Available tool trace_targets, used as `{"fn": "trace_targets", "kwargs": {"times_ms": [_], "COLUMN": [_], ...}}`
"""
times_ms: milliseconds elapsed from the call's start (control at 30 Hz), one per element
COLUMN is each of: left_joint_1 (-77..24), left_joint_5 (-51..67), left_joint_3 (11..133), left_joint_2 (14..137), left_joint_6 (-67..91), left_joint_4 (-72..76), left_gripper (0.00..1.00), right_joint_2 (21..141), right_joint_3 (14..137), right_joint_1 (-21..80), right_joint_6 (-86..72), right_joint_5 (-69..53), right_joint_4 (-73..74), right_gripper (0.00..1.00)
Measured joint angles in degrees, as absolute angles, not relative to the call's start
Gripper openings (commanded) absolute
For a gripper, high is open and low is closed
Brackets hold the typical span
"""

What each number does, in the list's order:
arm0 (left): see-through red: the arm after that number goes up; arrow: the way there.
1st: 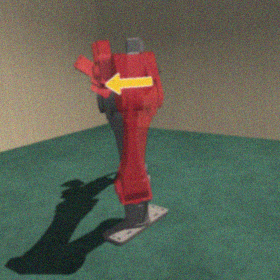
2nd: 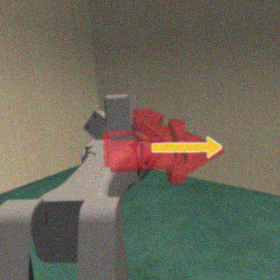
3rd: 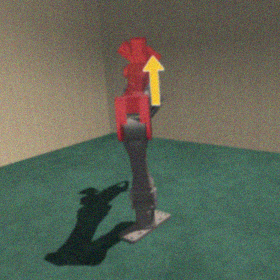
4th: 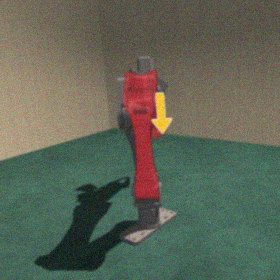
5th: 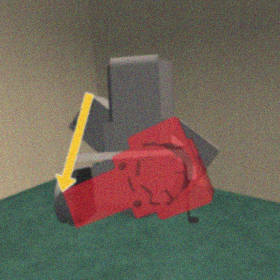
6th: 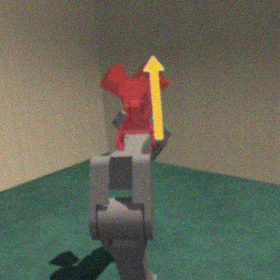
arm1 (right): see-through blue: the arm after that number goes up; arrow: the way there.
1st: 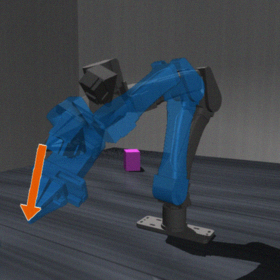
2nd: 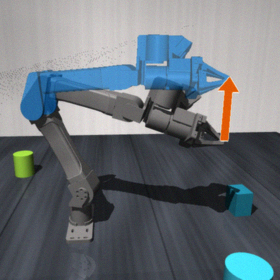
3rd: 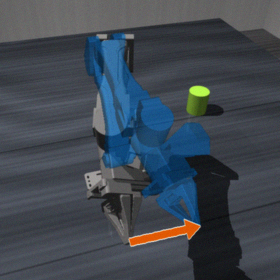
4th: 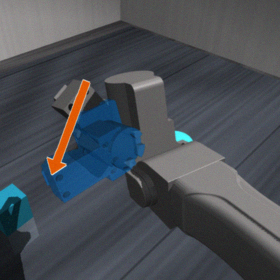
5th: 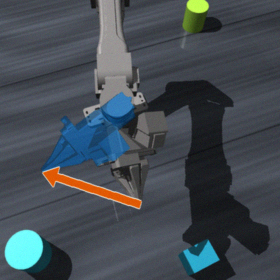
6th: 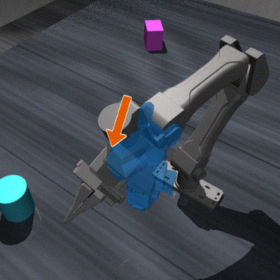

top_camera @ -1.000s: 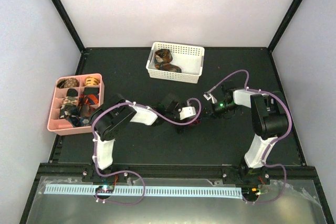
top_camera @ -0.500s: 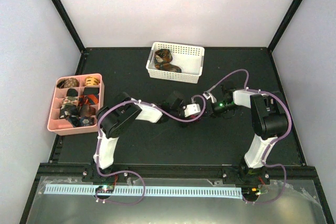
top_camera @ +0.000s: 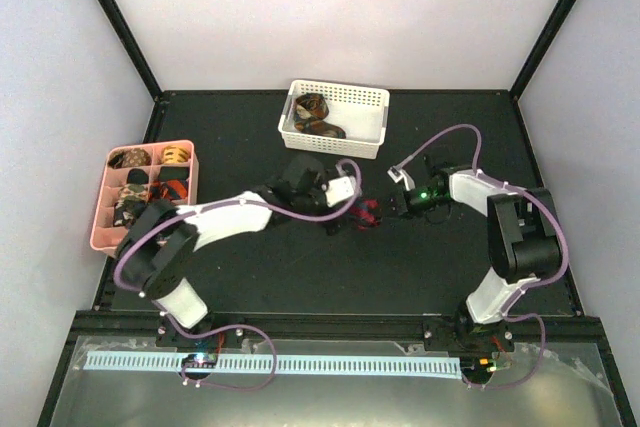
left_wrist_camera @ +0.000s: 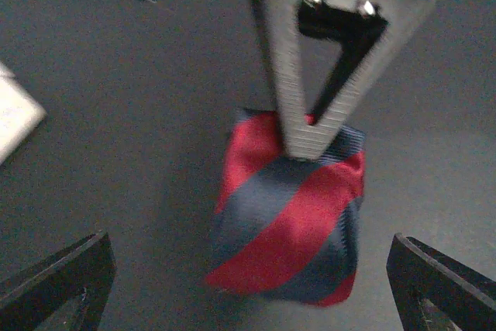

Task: Roll the ties
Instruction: Pick up the tie from the center of the board, then pass from the right arm to the left

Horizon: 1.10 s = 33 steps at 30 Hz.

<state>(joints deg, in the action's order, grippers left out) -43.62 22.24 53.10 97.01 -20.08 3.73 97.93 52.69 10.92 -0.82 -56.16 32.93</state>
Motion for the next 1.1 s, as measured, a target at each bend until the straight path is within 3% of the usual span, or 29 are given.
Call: {"fn": "trace_targets", "kwargs": {"times_ms": [167, 433, 633, 867, 1100], "left_joint_1": [-37.01, -20.53, -18.02, -18.11, -20.73], "left_joint_5": [23.18, 35.16, 44.91, 59.70, 64.03], "left_joint_3": [56.77, 64.01, 65.14, 60.38, 57.91], "left_joint_2": [88.16, 80.09, 76.01, 74.87, 76.99], "left_joint_6": [-19.35, -12.45, -2.13, 16.29, 28.49], "left_joint_4": [-6.11, -20.08, -21.76, -8.80, 2.35], "left_gripper": [0.99, 0.99, 0.99, 0.99, 0.99], "right_joint_2": [94.85, 88.68, 84.99, 81.65, 81.41], "right_joint_3": [54.72, 59.35, 62.89, 62.52, 60.31], "right_joint_1": [10.92, 10.94, 12.47, 15.40, 18.41], "right_joint_6": [-1.78, -7.11, -13.91, -27.57, -35.79], "right_joint_5": [-56.34, -59.57, -62.70, -66.13, -67.48], "right_joint_4": [32.86, 27.68, 19.33, 3.99, -3.27], "right_gripper": [0.02, 0.02, 0.01, 0.02, 0.02]}}
